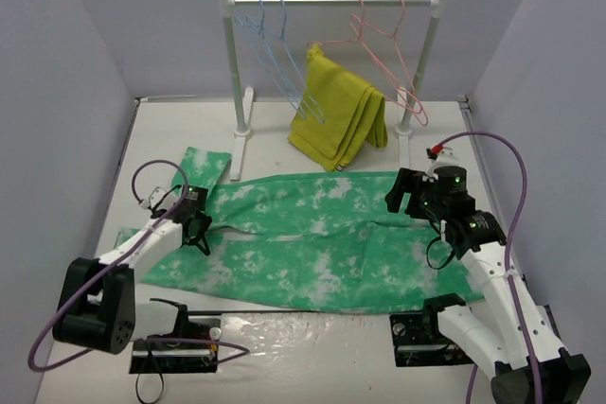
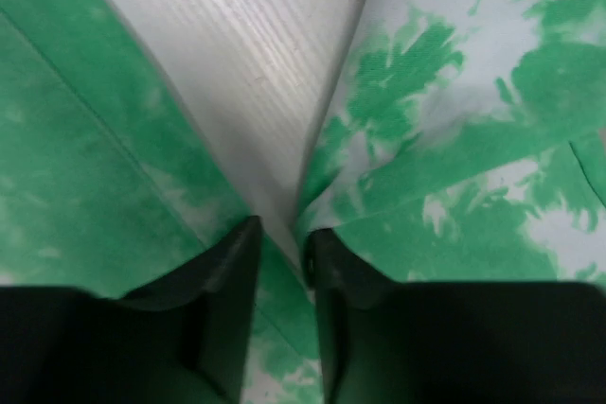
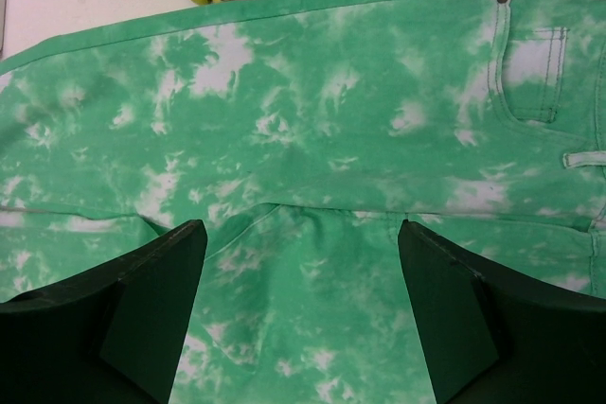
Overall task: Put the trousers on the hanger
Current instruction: Flatten out the trousers at the center of the board.
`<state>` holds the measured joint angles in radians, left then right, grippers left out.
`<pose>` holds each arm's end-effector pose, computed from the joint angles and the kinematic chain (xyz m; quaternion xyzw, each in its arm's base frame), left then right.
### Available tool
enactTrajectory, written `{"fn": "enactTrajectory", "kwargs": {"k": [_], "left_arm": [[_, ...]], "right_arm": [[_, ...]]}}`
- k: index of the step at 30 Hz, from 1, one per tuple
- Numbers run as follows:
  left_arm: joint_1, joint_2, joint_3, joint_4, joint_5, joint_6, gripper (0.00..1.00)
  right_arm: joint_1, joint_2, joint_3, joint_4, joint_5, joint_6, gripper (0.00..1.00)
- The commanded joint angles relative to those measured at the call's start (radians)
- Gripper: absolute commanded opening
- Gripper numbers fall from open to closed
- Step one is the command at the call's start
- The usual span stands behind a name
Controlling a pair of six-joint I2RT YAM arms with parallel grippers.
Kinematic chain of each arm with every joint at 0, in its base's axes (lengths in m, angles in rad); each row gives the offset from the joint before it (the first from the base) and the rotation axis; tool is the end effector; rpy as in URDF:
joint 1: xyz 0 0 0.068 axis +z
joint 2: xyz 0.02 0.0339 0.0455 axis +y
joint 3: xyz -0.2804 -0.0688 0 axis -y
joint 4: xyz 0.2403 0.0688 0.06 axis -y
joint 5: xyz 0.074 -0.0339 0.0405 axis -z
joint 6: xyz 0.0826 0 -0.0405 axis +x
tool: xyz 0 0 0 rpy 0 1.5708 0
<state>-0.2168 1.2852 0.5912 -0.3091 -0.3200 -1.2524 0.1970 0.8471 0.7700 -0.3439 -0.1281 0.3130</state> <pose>0.2459 -0.0276 0.1465 -0.5079 0.8014 -0.0718 0.3077 0.2145 0.0536 0.3012 0.0138 0.8381 0.1889 0.5115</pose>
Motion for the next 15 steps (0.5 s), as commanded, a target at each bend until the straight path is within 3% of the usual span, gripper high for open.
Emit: {"fn": "enactTrajectory", "kwargs": {"k": [1,2,4,9,15], "left_arm": [[0.002,-0.112,0.115,-0.121,-0.060,0.098,0.36],[0.000,-0.112,0.131,-0.126,-0.068,0.123,0.38],[-0.014,-0.065,0.292,-0.120,-0.085,0.348,0.46],[-0.057,0.180,0.559,-0.093,-0.055,0.687,0.48],[-0.069,0.568,0.925,-0.212,0.010,0.849,0.42]], "right_arm": [[-0.001,0.007,0.010,0.054,-0.013,-0.003,0.80],[-0.001,0.007,0.009,0.055,-0.013,-0.003,0.80],[-0.001,0.011,0.008,0.058,-0.010,-0.003,0.80],[-0.001,0.014,0.006,0.064,-0.012,-0.002,0.80],[-0.002,-0.002,0.006,0.062,-0.008,-0.002,0.80]]}}
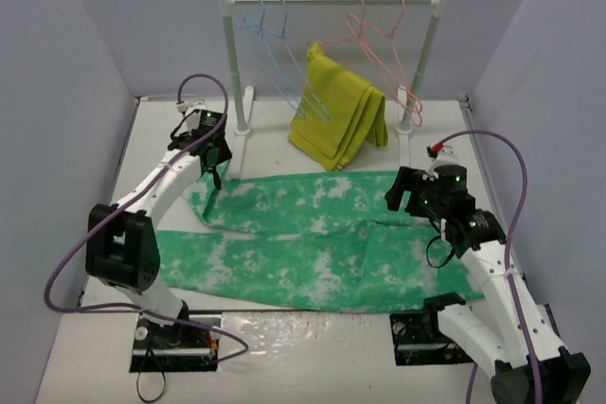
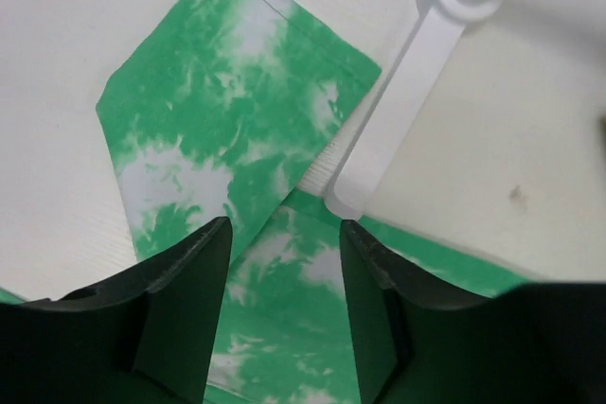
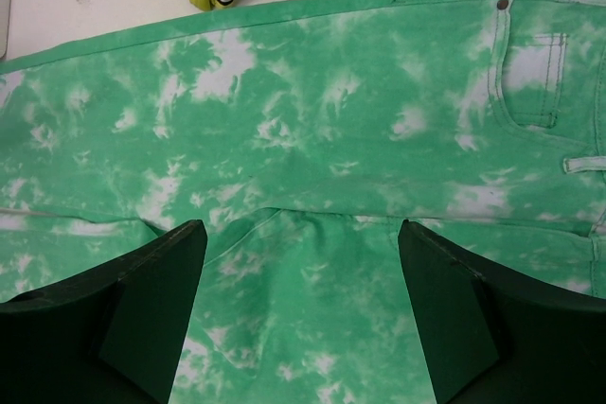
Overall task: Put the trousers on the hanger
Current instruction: Flatten out the trousers at the center of the board.
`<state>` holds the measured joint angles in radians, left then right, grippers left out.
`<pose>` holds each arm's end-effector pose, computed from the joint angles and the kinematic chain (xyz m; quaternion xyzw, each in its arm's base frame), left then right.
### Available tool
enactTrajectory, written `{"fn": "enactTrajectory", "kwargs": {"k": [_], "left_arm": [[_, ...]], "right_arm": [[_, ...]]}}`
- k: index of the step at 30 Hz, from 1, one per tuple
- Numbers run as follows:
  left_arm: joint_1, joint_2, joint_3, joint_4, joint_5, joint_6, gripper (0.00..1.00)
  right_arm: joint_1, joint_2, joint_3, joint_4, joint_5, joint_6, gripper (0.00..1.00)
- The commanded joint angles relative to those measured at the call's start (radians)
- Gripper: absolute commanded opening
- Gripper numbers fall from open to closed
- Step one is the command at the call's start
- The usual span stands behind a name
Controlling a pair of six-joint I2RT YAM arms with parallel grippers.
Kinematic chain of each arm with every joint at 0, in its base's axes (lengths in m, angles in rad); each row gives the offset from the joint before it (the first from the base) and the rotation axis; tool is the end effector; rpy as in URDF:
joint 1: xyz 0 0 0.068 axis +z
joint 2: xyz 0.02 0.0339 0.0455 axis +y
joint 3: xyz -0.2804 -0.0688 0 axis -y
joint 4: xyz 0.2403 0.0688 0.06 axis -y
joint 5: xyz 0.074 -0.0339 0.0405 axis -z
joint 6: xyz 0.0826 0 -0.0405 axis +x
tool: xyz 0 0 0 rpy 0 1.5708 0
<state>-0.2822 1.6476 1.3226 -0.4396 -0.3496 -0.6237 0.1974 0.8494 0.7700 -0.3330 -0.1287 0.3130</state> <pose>0.3899 -0.0836 0.2683 -0.2211 0.8811 -0.0252 0.4173 0.2156 0.0539 0.3023 0.0131 0.8358 0.1900 0.5149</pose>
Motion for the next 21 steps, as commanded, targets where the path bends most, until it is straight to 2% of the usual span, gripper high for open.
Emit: {"fn": "enactTrajectory", "kwargs": {"k": [1,8,21], "left_arm": [[-0.002,0.233,0.221,-0.100,0.041,0.234,0.42],[0.001,0.381,0.360,-0.184,0.101,0.296,0.41],[0.026,0.412,0.344,-0.191,0.121,0.325,0.41]], "right_arm": [[-0.003,-0.009,0.006,0.051,-0.008,-0.001,0.80],[-0.003,-0.033,0.003,0.046,-0.003,0.001,0.80],[-0.001,-0.023,0.003,0.045,-0.002,0.000,0.80]]}}
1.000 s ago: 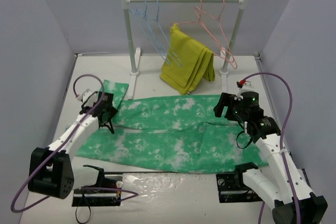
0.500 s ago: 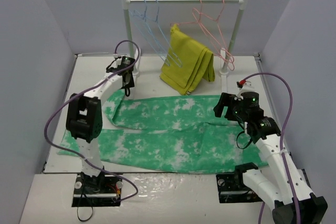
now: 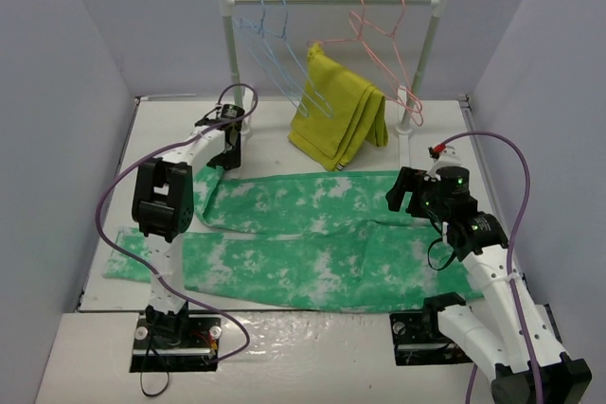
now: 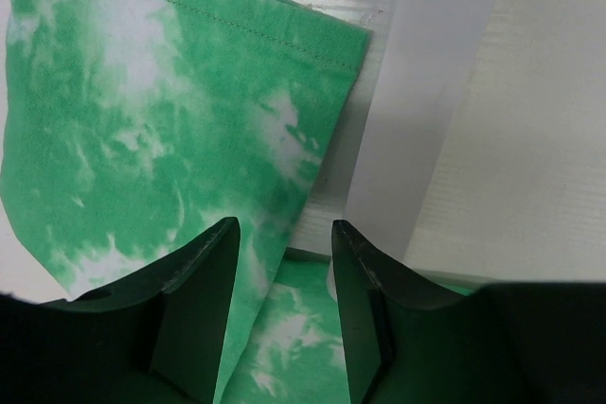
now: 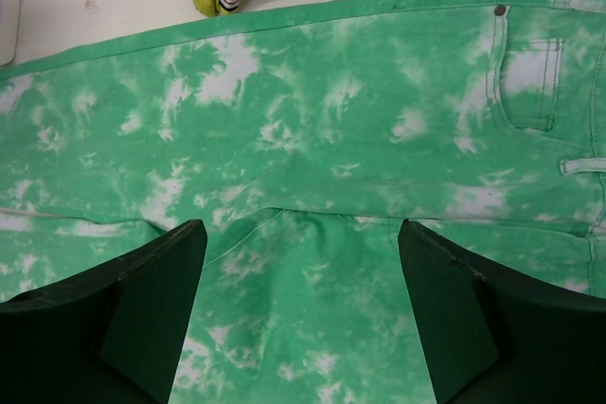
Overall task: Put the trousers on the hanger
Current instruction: Flatten out the trousers at the center of the board.
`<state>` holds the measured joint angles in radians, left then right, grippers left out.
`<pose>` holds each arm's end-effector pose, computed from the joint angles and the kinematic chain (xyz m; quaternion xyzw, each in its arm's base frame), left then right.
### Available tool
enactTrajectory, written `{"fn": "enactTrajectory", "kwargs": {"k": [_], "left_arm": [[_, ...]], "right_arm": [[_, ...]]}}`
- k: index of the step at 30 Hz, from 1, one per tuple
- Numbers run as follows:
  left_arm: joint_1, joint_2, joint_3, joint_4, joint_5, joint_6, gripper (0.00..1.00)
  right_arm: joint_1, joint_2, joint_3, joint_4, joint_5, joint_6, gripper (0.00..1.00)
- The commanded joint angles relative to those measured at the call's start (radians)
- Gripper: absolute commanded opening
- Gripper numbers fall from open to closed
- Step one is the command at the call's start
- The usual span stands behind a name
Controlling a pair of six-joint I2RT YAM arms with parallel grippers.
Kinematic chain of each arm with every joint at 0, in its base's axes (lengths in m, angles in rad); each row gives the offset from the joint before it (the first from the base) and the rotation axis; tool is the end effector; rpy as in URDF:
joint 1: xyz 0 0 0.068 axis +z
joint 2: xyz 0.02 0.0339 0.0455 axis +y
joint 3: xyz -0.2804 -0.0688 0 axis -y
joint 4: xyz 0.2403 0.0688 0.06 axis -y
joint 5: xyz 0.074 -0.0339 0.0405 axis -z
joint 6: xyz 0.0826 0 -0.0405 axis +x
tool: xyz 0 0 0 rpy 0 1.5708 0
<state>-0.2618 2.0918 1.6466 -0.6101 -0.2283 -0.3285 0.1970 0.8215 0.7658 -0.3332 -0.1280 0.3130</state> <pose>0.4670 -0.1058 0.1730 -0.0611 0.9592 0.0317 0.2743 0.2103 0.0527 0.3062 0.0125 0.8294 0.1916 0.5246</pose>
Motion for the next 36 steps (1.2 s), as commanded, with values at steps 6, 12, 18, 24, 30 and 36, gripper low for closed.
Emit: {"fn": "enactTrajectory", "kwargs": {"k": [6,12,18,24,30,36], "left_arm": [[0.007,-0.001,0.027,-0.028,-0.006,0.048,0.40],[0.010,0.047,0.075,-0.051,-0.037,0.050,0.38],[0.026,0.026,0.076,-0.060,-0.057,0.047,0.34],[0.026,0.013,0.052,-0.022,-0.014,0.067,0.34],[0.026,0.051,0.065,-0.020,-0.018,0.065,0.33],[0.037,-0.029,0.068,-0.029,-0.065,0.020,0.00]], "right_arm": [[-0.001,0.002,0.004,0.046,-0.004,0.000,0.80],[-0.002,0.001,0.004,0.046,-0.010,0.000,0.80],[-0.001,-0.007,0.003,0.046,-0.008,0.000,0.80],[-0.001,-0.003,0.002,0.046,-0.001,0.001,0.80],[-0.001,-0.002,0.001,0.046,-0.004,0.001,0.80],[-0.001,-0.004,0.010,0.044,-0.009,0.003,0.80]]}}
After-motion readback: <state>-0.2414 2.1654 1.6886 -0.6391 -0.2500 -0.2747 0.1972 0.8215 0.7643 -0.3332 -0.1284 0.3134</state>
